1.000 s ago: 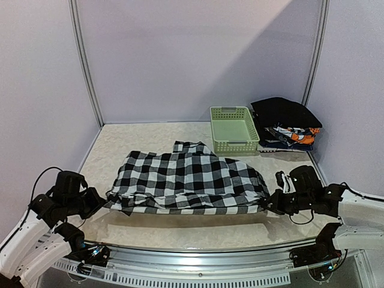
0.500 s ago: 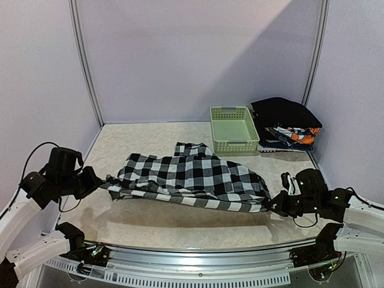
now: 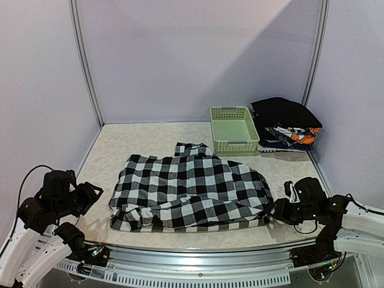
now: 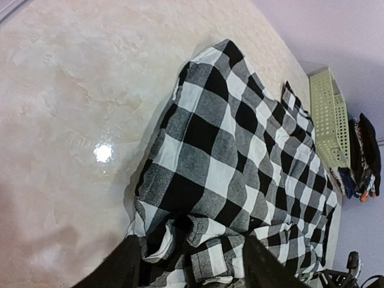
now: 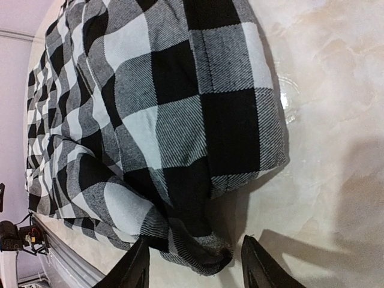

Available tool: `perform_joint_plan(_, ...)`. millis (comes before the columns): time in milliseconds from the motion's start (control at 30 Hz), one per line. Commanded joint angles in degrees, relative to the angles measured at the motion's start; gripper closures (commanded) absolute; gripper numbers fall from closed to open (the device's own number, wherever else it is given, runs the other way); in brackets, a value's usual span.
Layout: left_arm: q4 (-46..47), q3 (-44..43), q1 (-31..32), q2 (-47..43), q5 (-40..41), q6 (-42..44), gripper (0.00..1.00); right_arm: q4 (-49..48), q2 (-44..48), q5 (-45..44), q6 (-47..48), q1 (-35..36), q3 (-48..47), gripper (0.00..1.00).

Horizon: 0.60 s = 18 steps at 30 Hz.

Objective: Fold and stack the mixed laundry pile
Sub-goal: Move the 1/3-folded shirt to the center of the board, then adjust the 1/3-folded shirt at the center of the board.

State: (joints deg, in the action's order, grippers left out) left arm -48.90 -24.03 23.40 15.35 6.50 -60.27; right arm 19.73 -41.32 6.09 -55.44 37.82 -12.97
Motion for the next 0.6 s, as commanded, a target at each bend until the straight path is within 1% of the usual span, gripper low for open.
perform_joint_plan(0, -0.6, -0.75, 0.39, 2.15, 1.75, -0.18, 0.36, 0.08, 1.19, -0.58, -0.72, -0.11, -0.03, 0.43)
perform_joint_plan(33, 0.55, -0.96, 0.35, 3.11, 1.65, 0.88, 0.36, 0.6, 1.36, -0.43, -0.72, -0.08, -0.49, 0.41)
perform_joint_plan(100, 4.22, -1.16, 0.35, 5.73, -0.43, 3.42, 0.42, 2.38, 1.95, -0.29, -0.57, -0.03, -1.95, 0.38)
perform_joint_plan(167, 7.95, -1.47, 0.43, 10.19, -2.8, 6.46, 0.48, 3.86, 2.78, -0.12, -0.18, -0.06, -3.27, 0.37)
perform_joint_plan(233, 9.69, -2.45, 1.26, 15.57, -4.2, 9.62, 0.5, 4.31, 4.1, 0.17, 0.78, -0.12, -4.62, 0.36)
perform_joint_plan(333, 12.8, -2.96, 3.99, 21.4, -3.97, 12.95, 0.52, 4.33, 4.8, -0.05, 4.98, -0.11, -7.58, 0.33)
perform_joint_plan(400, 14.3, -3.43, 5.93, 24.61, -3.17, 14.63, 0.53, 5.06, 4.02, -1.58, 8.31, -0.11, -10.37, 0.29)
perform_joint_plan(467, 14.75, -4.21, 7.12, 28.94, -2.37, 16.03, 0.53, 5.13, 1.87, -2.67, 10.48, -0.11, -12.94, 0.26)
perform_joint_plan(567, 15.77, -5.07, 8.51, 34.66, -2.73, 17.52, 0.59, 4.29, -1.95, -3.3, 13.07, -0.04, -16.54, 0.25)
